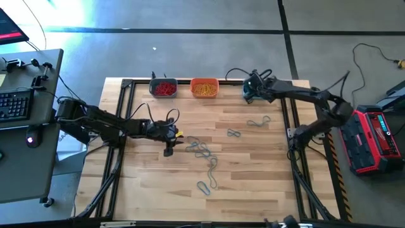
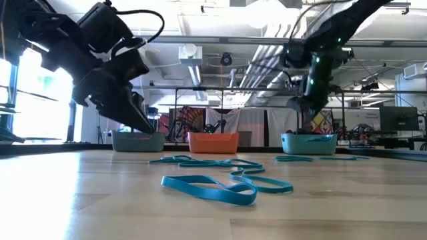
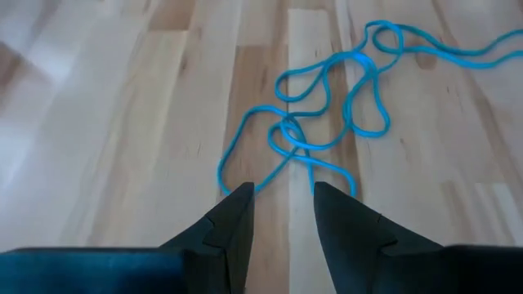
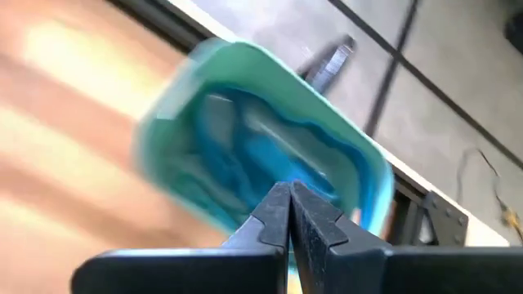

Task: Sort rubber bands into baskets
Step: Put the blue rubber band into the light blue bin

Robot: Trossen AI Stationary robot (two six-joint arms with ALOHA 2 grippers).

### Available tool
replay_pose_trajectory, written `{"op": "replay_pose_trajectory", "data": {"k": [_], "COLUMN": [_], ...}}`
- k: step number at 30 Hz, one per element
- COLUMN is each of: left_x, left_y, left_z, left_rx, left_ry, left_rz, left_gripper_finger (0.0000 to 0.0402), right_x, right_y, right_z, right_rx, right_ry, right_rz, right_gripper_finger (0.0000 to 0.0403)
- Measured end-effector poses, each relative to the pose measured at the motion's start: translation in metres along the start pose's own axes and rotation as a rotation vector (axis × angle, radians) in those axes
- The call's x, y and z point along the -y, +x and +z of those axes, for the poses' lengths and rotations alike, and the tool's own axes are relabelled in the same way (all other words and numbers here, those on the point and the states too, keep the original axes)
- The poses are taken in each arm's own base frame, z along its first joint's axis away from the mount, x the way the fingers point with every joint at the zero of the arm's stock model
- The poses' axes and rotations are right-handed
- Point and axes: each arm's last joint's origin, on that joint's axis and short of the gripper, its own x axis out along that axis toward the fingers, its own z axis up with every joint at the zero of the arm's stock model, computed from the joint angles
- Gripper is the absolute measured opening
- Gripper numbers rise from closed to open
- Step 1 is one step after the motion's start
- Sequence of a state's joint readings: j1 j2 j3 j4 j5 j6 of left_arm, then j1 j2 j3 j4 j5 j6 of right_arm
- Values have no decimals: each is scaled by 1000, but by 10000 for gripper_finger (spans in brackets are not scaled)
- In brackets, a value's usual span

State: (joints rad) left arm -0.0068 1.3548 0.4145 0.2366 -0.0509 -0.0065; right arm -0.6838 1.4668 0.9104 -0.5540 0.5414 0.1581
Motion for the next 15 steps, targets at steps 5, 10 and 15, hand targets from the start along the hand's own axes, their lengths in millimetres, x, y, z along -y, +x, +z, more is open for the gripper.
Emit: {"op": "replay_pose_trajectory", "data": {"k": [5, 10, 15], "left_x": [5, 7, 4], "left_y": [1, 10, 21], "left_z": [0, 0, 0], "left_rx": [5, 26, -5], "left_ry": [159, 213, 196], "left_rz": [26, 25, 35], "left_gripper_finger": [137, 144, 133], "right_x": [-23, -49, -71], "right_y": [-25, -41, -58], "right_z": [-3, -10, -17], "right_rx": [62, 83, 136], "right_ry": [-81, -155, -200], "right_rz": [131, 270, 332], "right_gripper_finger": [0, 1, 24]}}
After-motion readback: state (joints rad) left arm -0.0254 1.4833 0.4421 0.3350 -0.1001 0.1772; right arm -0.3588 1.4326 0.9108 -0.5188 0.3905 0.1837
